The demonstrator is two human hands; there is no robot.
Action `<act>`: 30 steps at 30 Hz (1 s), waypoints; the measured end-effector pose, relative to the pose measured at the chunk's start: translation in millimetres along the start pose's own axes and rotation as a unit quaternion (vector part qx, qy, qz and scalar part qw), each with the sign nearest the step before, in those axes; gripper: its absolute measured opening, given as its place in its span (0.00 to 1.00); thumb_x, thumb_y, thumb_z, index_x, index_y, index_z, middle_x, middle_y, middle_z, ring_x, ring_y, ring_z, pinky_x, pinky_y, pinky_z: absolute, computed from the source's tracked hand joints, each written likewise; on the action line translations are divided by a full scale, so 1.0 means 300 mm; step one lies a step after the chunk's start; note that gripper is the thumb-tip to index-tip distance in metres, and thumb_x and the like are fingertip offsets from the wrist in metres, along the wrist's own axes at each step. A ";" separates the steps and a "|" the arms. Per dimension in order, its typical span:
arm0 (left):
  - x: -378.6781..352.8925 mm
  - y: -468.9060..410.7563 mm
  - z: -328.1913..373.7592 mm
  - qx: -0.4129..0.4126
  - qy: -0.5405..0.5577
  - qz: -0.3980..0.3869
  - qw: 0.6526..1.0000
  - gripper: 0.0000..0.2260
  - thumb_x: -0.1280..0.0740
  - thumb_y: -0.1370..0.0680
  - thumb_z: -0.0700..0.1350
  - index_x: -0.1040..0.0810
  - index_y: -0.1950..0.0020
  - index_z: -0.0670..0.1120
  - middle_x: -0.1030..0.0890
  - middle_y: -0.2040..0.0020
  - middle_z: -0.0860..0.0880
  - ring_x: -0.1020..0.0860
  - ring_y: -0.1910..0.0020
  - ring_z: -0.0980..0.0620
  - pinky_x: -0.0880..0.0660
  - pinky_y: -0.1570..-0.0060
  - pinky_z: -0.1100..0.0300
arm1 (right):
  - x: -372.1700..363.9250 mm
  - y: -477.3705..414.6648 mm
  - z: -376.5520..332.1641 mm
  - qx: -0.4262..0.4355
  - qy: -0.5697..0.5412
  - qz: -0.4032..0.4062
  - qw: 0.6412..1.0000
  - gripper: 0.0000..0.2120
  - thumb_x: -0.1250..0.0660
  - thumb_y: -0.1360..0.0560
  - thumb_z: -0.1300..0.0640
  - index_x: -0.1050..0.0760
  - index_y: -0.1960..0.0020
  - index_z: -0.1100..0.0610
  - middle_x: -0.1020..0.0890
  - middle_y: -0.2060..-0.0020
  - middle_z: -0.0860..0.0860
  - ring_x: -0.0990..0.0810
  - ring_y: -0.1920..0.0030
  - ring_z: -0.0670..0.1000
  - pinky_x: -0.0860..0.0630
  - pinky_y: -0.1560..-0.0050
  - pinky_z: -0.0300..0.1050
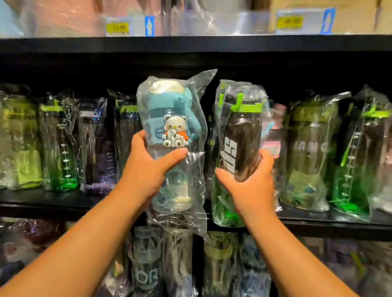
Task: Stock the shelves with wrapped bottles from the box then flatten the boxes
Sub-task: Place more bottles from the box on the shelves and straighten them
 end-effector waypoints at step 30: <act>0.097 -0.093 -0.108 0.005 0.050 -0.040 0.998 0.39 0.23 0.38 0.51 0.33 0.30 0.50 0.19 0.42 0.53 0.17 0.48 0.57 0.20 0.48 0.57 | -0.150 0.015 0.064 0.024 0.268 0.053 0.962 0.44 0.34 0.26 0.44 0.57 0.20 0.53 0.49 0.27 0.49 0.47 0.33 0.53 0.48 0.29 0.61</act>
Point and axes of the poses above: each hand's wrist, its own y-axis away from the middle knuckle, its own x-axis out of the back of the hand, z = x × y, the point moved 3 cm from there along -y, towards the middle knuckle
